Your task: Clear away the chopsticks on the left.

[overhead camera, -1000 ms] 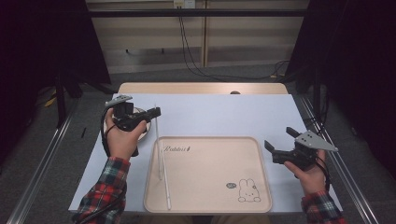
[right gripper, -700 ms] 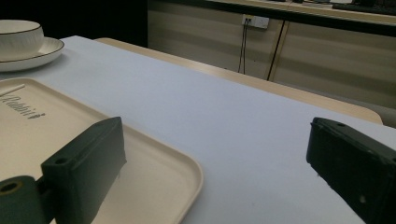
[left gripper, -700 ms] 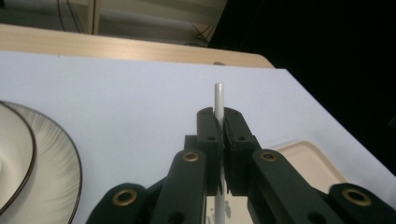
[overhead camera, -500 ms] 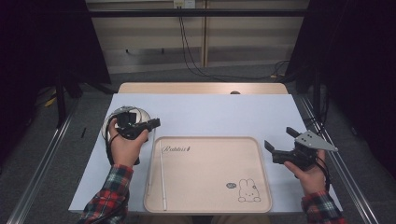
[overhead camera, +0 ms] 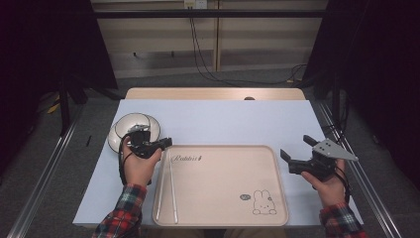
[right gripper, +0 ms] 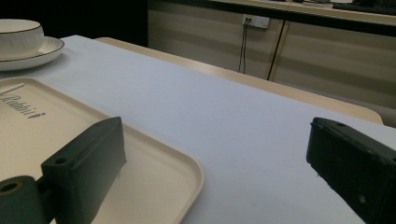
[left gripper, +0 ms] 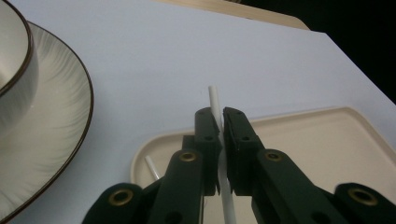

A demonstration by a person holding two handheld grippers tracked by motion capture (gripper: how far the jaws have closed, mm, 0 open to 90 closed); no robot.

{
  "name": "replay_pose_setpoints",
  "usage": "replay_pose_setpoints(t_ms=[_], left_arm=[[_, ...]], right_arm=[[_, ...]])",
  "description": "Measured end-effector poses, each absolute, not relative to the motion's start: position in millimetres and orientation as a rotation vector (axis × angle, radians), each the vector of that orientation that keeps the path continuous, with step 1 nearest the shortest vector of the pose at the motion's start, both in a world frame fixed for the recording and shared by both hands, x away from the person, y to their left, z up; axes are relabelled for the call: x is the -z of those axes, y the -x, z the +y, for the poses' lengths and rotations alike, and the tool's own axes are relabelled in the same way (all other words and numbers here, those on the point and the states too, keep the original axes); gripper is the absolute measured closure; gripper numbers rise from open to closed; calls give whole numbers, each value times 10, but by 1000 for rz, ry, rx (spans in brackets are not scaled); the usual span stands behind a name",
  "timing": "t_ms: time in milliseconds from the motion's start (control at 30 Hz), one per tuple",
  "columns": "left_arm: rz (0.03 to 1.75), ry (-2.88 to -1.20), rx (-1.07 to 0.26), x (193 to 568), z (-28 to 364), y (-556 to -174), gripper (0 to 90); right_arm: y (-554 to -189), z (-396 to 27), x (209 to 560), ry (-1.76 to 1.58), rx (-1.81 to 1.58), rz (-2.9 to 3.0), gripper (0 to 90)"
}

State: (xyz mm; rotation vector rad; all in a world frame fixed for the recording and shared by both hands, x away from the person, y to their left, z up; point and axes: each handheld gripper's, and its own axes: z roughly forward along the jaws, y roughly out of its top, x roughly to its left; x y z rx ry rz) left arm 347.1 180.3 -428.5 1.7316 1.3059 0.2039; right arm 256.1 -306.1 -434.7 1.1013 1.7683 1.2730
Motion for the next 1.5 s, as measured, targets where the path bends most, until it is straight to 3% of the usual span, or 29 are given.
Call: replay_pose_setpoints(t_ms=[667,1500], left_arm=[[1413,-1766,-232,4616,1817,-3459,815],[1429,-1828,-262,4794,1774,-3403,796]], right_arm=[[-2564,-3059,4351,-1107,-1269,1770,40],[-2563,-3065,4348,-1101,-1272,1766,41]])
